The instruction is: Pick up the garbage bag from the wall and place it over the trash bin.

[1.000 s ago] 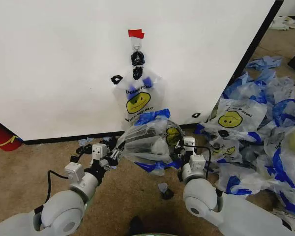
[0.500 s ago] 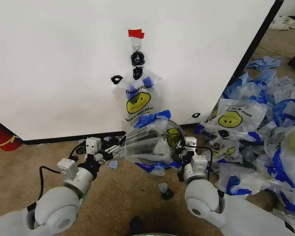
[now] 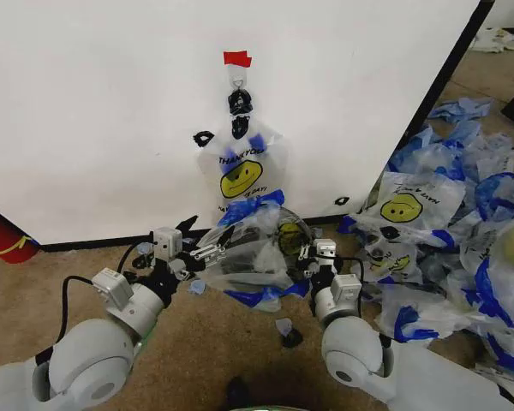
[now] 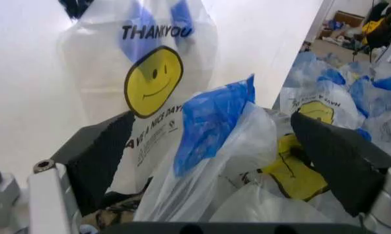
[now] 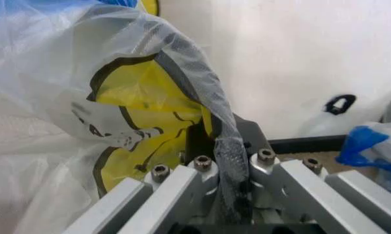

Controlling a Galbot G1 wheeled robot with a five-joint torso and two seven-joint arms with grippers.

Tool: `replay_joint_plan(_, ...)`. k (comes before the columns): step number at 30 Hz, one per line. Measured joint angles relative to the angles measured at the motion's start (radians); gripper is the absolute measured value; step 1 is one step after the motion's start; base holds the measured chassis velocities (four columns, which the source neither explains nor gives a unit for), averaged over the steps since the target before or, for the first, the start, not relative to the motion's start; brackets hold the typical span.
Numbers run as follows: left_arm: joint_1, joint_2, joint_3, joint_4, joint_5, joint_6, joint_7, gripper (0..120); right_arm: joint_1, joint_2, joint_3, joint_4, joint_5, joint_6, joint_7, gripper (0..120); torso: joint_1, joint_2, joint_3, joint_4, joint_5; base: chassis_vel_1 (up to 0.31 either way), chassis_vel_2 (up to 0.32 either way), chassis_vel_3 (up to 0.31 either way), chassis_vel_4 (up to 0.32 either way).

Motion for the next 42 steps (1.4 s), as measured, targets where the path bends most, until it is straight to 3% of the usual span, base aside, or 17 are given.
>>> replay_joint_plan(26, -0.031, -0.014, 0.060, 0.079, 0.018, -0.016, 0.010, 90, 0.055, -0.006, -0.087, 0.013, 0.002, 0.001, -0.006, 0, 0.000, 0.000, 0.000, 0.0000, 0.0001, 0.000, 0.000, 0.000, 0.000)
replay_joint_plan(31, -0.029, -0.018, 0.063, 0.083, 0.023, -0.019, 0.010, 75, 0.055, -0.005, -0.087, 0.010, -0.003, 0.001, -0.006, 0, 0.000, 0.000, 0.000, 0.0000, 0.0001, 0.000, 0.000, 0.000, 0.000)
replay_joint_plan(42, -0.018, -0.024, 0.064, 0.090, 0.038, -0.027, 0.010, 31, 0.036, -0.002, -0.084, 0.009, -0.021, 0.000, -0.006, 0, 0.000, 0.000, 0.000, 0.0000, 0.0001, 0.000, 0.000, 0.000, 0.000)
